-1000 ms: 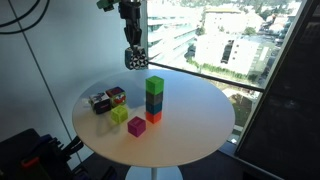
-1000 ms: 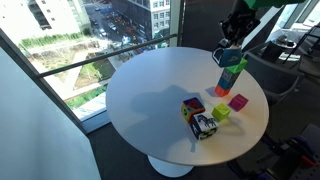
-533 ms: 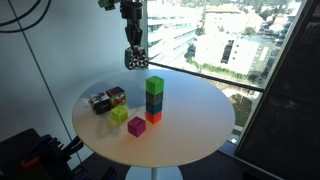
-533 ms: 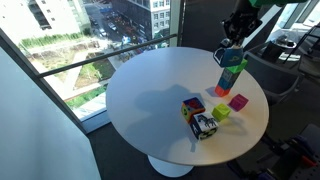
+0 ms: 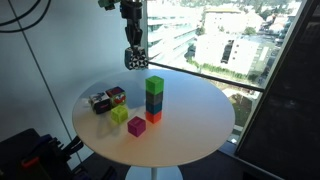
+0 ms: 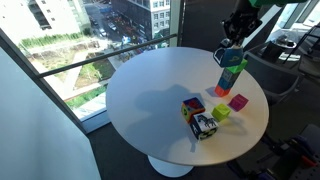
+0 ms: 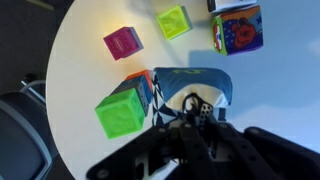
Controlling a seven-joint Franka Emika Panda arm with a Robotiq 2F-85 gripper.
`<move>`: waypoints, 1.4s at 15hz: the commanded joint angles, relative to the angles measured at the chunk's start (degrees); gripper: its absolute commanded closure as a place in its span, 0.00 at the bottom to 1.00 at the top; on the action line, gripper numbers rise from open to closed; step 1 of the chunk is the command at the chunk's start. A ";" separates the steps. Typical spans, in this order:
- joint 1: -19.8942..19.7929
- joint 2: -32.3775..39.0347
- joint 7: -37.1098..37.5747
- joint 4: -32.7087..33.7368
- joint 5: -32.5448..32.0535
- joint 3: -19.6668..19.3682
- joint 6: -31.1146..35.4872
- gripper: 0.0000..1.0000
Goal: Pick up the block with the number four on it and put it on the green block
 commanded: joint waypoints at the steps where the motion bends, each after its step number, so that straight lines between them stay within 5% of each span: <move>1: -0.20 0.09 -0.08 0.46 0.13 0.10 -0.17 0.95; 21: -2.79 4.68 -9.13 7.75 4.15 -2.72 -2.02 0.95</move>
